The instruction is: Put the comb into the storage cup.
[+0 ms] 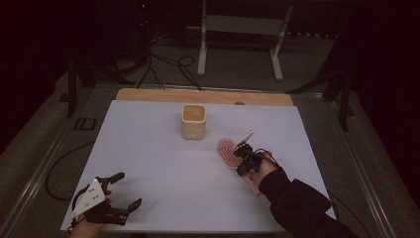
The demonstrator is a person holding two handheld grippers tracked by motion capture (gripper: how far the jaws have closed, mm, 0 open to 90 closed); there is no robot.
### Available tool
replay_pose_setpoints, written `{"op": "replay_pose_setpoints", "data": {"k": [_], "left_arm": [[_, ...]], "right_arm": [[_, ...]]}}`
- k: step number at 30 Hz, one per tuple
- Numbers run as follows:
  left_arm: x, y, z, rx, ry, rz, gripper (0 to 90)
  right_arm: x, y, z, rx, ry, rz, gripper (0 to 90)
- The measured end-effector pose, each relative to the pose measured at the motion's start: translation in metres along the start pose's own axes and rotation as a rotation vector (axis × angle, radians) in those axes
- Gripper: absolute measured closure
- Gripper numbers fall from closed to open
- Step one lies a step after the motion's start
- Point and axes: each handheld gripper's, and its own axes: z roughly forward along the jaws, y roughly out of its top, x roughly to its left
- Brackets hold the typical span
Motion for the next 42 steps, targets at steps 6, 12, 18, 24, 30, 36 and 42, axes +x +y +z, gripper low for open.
{"op": "replay_pose_setpoints", "data": {"k": [6, 12, 18, 24, 30, 36, 42], "left_arm": [[0.000, 0.000, 0.000, 0.002, -0.001, 0.001, 0.0], [0.000, 0.000, 0.000, 0.002, 0.000, 0.000, 0.0], [0.000, 0.000, 0.000, 0.003, 0.002, 0.001, 0.0], [0.001, -0.001, 0.000, 0.006, 0.003, 0.002, 0.0], [0.001, -0.001, 0.000, 0.005, 0.002, -0.003, 0.0], [0.001, -0.001, 0.000, 0.005, 0.006, 0.002, 0.0], [0.001, -0.001, 0.000, 0.002, 0.006, -0.002, 0.0]], "right_arm": [[0.000, 0.000, 0.000, 0.002, 0.002, -0.008, 69.5], [0.003, -0.004, 0.000, -0.030, -0.013, -0.021, 70.5], [0.001, -0.008, -0.001, -0.063, -0.006, -0.031, 70.6], [-0.001, -0.013, -0.004, -0.125, -0.003, -0.017, 70.6], [-0.006, -0.016, -0.017, -0.215, 0.008, 0.003, 70.6], [-0.008, -0.016, -0.034, -0.331, 0.044, 0.007, 70.6], [-0.011, -0.015, -0.045, -0.430, 0.059, 0.025, 70.6]]}}
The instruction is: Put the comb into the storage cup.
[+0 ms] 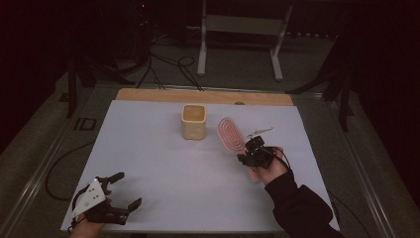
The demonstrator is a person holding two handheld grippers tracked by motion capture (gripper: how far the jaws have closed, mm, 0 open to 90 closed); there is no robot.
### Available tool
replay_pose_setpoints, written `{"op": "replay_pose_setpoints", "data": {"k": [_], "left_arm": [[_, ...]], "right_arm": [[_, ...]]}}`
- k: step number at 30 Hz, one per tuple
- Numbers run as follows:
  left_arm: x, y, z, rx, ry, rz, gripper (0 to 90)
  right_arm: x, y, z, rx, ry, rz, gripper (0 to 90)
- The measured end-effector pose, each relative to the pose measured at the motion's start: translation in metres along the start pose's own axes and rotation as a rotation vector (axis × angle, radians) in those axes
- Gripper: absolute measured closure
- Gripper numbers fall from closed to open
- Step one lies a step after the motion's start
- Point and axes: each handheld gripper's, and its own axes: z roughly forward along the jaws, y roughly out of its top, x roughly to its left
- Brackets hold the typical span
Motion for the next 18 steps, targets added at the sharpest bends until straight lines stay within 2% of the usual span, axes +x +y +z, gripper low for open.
{"op": "replay_pose_setpoints", "data": {"k": [3, 6, 11, 12, 17, 18], "left_arm": [[0.000, 0.000, 0.000, 0.000, 0.000, -0.002, 0.0], [0.000, 0.000, 0.000, 0.002, 0.000, -0.001, 0.0], [0.001, 0.000, 0.000, 0.000, -0.001, -0.004, 0.0], [0.001, 0.000, 0.000, 0.000, -0.001, -0.004, 0.0], [0.001, -0.001, 0.000, -0.001, -0.003, -0.006, 0.0], [0.001, -0.001, 0.000, -0.001, -0.003, -0.006, 0.0]], "right_arm": [[0.001, 0.002, -0.004, -0.074, 0.007, 0.003, 70.6], [0.004, 0.004, -0.009, -0.147, 0.005, -0.015, 70.5], [0.009, 0.011, -0.014, -0.239, 0.031, -0.037, 70.6], [0.009, 0.011, -0.014, -0.239, 0.031, -0.037, 70.6], [0.015, 0.015, -0.017, -0.321, 0.035, -0.046, 70.6], [0.015, 0.015, -0.017, -0.321, 0.035, -0.046, 70.6]]}}
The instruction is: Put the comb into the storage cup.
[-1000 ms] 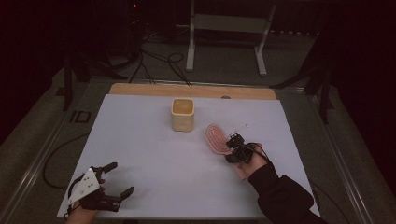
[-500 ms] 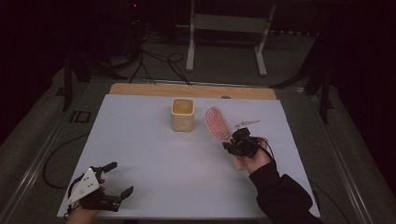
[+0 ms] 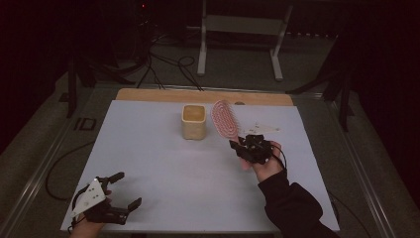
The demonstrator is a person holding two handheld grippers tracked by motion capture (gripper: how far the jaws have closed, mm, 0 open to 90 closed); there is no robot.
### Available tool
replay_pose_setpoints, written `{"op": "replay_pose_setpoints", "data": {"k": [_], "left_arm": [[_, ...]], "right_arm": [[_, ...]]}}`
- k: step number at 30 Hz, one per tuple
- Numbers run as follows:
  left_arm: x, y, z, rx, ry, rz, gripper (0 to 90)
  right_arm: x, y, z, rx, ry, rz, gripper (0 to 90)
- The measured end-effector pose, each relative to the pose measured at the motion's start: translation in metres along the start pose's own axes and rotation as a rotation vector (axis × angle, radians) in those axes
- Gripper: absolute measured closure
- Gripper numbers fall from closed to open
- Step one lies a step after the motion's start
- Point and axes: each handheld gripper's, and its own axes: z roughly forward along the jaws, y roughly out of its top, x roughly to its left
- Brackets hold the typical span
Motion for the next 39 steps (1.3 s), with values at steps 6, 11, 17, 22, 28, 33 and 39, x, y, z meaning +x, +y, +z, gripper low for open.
{"op": "replay_pose_setpoints", "data": {"k": [6, 11, 17, 22, 28, 33, 39], "left_arm": [[0.001, 0.000, 0.000, 0.001, 0.001, -0.006, 0.0], [0.001, 0.000, 0.000, 0.002, 0.001, -0.008, 0.0], [0.001, -0.001, 0.000, 0.002, -0.001, -0.008, 0.0], [0.001, -0.001, 0.001, 0.003, -0.002, -0.005, 0.0], [0.001, -0.001, 0.000, 0.002, -0.001, -0.006, 0.0], [0.001, -0.001, 0.000, 0.002, -0.003, -0.006, 0.0], [0.001, -0.001, 0.000, 0.003, -0.004, -0.006, 0.0]], "right_arm": [[0.004, 0.007, 0.003, -0.045, 0.029, 0.000, 70.5], [0.006, 0.015, 0.008, -0.095, 0.053, -0.020, 70.5], [0.009, 0.028, 0.017, -0.137, 0.109, -0.086, 70.6], [0.012, 0.038, 0.021, -0.172, 0.143, -0.093, 70.5], [0.018, 0.050, 0.028, -0.199, 0.166, -0.106, 70.5], [0.016, 0.062, 0.035, -0.222, 0.191, -0.082, 70.6], [0.013, 0.078, 0.043, -0.252, 0.222, -0.067, 70.5]]}}
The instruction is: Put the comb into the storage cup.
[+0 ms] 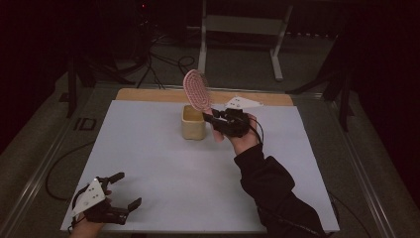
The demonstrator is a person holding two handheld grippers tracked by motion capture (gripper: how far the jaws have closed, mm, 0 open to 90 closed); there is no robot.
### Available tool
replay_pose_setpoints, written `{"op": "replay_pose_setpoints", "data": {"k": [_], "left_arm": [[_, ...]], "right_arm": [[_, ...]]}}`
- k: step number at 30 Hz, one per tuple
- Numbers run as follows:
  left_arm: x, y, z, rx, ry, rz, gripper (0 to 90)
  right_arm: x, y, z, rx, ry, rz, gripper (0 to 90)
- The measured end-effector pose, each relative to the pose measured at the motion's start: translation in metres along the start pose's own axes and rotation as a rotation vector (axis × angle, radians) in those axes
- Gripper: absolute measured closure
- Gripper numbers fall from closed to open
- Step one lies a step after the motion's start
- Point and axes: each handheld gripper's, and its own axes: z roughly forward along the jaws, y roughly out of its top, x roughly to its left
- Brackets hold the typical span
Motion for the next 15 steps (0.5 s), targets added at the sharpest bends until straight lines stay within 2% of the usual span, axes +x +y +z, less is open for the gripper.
{"op": "replay_pose_setpoints", "data": {"k": [7, 15], "left_arm": [[0.000, 0.000, 0.000, -0.001, 0.000, -0.003, 0.0], [0.000, 0.000, 0.000, -0.003, -0.001, -0.005, 0.0]], "right_arm": [[-0.005, 0.011, 0.014, -0.021, 0.004, -0.001, 70.5], [-0.012, 0.022, 0.027, -0.044, 0.041, -0.017, 70.5]]}}
